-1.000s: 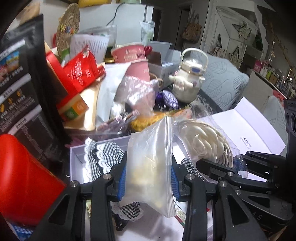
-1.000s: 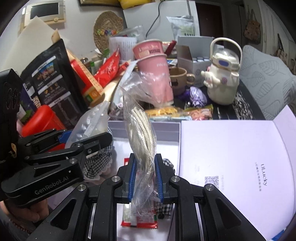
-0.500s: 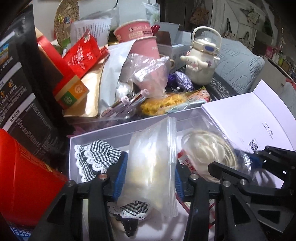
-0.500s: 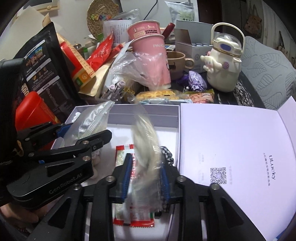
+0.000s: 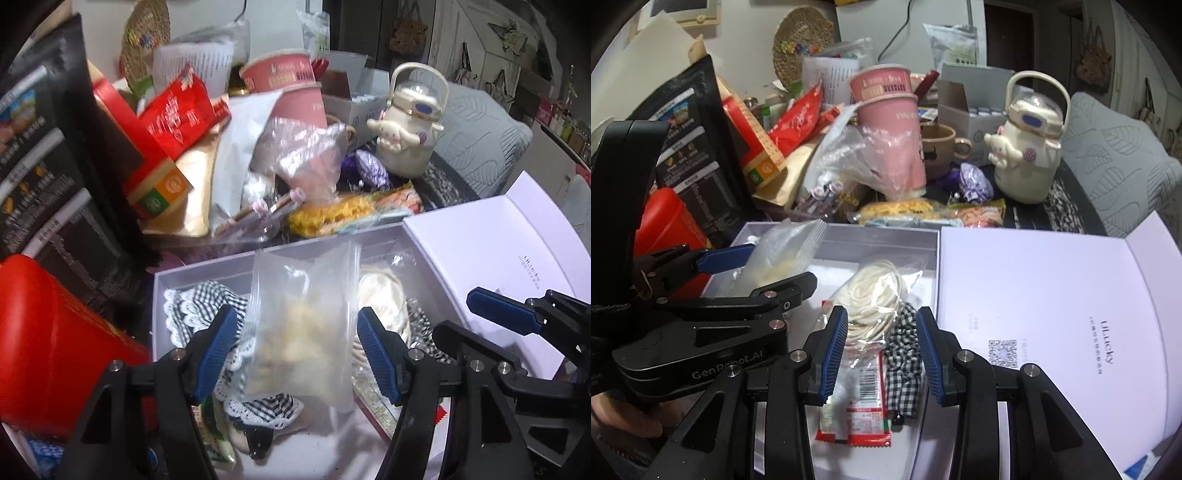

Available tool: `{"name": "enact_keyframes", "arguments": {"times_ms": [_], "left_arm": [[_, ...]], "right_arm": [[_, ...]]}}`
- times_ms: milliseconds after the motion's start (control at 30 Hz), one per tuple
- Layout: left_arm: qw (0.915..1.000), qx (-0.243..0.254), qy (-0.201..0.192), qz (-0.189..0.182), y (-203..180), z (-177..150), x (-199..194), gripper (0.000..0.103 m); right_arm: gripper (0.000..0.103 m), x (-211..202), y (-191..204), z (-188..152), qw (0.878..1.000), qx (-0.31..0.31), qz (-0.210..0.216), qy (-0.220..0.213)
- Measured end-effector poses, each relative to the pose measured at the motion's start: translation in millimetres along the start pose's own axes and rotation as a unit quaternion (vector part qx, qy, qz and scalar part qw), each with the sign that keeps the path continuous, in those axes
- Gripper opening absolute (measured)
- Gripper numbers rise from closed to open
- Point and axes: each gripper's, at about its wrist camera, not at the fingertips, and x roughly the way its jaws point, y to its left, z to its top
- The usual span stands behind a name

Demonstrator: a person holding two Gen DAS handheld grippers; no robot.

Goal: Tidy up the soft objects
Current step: 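Open both grippers to release the bags inside the box, then withdraw both grippers up from the box and back over the table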

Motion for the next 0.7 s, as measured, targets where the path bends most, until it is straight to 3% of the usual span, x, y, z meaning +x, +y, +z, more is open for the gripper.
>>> {"name": "enact_keyframes", "arguments": {"times_ms": [167,700], "left_arm": [[0.9992,-0.001,-0.039,-0.005,-3,0,-29,0.067],[0.9935,0.010,-0.114,-0.003,-18,-4,-120,0.067]], "right_arm": [[0.038,-17,1,0,1.000,0.006,-0.001,-0.017],[0.038,-95,12,-3,0.997,0.015,-0.007,-0.078]]}}
